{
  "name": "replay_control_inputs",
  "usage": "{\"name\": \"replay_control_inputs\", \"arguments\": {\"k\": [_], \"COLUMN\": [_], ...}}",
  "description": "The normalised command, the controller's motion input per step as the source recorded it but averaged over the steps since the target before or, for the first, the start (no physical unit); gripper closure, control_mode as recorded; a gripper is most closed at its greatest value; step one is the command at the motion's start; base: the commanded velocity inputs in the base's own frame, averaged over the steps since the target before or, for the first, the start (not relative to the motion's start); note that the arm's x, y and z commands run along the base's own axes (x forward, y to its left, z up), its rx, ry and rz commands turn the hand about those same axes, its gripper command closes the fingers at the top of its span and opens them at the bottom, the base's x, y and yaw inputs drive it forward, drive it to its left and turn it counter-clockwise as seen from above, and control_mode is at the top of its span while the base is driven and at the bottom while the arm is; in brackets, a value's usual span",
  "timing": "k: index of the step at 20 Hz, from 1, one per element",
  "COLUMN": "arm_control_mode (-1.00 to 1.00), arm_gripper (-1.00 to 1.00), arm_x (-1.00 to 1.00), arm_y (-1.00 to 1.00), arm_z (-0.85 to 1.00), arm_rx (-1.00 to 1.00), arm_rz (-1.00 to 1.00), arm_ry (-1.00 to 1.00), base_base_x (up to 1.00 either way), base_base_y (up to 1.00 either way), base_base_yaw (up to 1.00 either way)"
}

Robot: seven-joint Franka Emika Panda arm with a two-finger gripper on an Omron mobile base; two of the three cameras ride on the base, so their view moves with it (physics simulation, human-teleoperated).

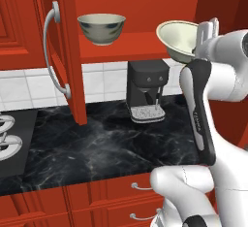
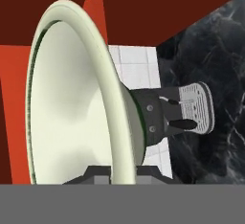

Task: Open the cabinet. Pick the bowls from the counter and place them in the cabinet. Then close the cabinet.

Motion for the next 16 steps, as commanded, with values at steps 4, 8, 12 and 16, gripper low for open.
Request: {"name": "replay_control_inputs", "arguments": {"k": [4, 8, 12, 16], "arm_control_mode": [-1.0, -1.0, -1.0, -1.0], "arm_gripper": [1.0, 1.0, 1.0, 1.0], "arm_x": [0.26, 0.39, 0.52, 0.56], "arm_y": [-0.03, 0.0, -0.04, -0.05], "arm_z": [0.18, 0.14, 0.06, 0.0], "arm_rx": [0.0, 0.0, 0.0, 0.0], "arm_rz": [0.02, 0.01, 0.02, 0.02], "arm_ry": [-0.03, 0.0, 0.0, 0.01], "base_base_x": [0.0, 0.0, 0.0, 0.0], "base_base_y": [0.0, 0.0, 0.0, 0.0], "base_base_yaw": [0.0, 0.0, 0.0, 0.0]}}
